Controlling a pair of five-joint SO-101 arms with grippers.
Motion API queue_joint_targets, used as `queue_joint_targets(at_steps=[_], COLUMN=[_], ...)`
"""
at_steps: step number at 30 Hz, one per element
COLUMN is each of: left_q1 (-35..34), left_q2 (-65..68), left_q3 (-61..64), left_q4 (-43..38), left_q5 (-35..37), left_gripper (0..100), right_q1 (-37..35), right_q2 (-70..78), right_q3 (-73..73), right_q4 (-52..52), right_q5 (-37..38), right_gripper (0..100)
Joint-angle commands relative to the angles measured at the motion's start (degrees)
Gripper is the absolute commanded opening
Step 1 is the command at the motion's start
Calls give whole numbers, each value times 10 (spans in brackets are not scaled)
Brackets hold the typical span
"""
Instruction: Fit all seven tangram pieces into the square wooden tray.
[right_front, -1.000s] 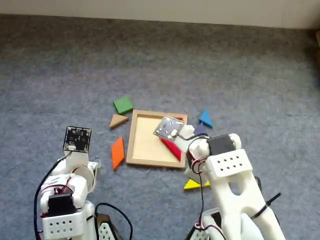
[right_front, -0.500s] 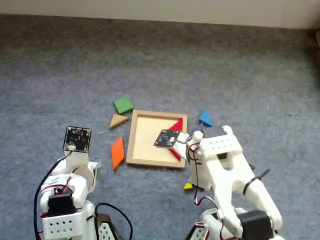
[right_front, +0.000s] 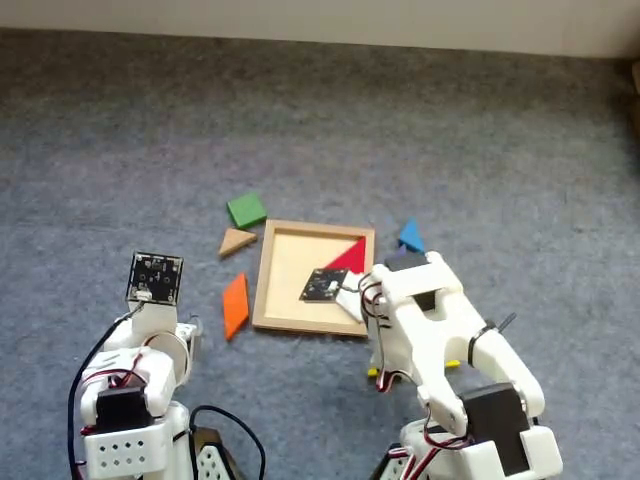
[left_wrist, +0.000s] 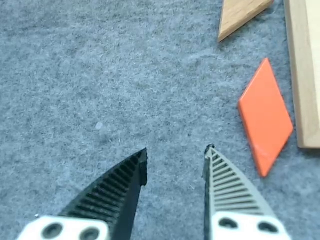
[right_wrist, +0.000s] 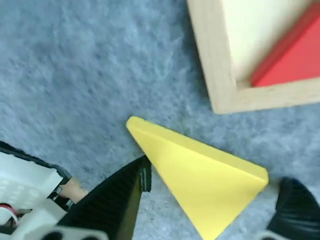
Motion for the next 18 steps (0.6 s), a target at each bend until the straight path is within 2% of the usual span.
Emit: queue_joint_targets(at_steps=[1,6,14,18], left_q1=[7,7,7,7], left_q2=[-30,-30,-30,-30], left_q3=[-2,-2,-2,-2], left_q4=[-11,-11,-11,-11], left_q5=[-5,-5,-5,-5], left_gripper=[193,193,193,193], right_q1=[-15,-15,-14,-6], right_q2=[20,18,11,-51], right_q3=[-3,-4,-7,-8], right_q4=[-44,-60,-40,-8], right_q5=[6,5,4,4], right_gripper=[280,128,118,118])
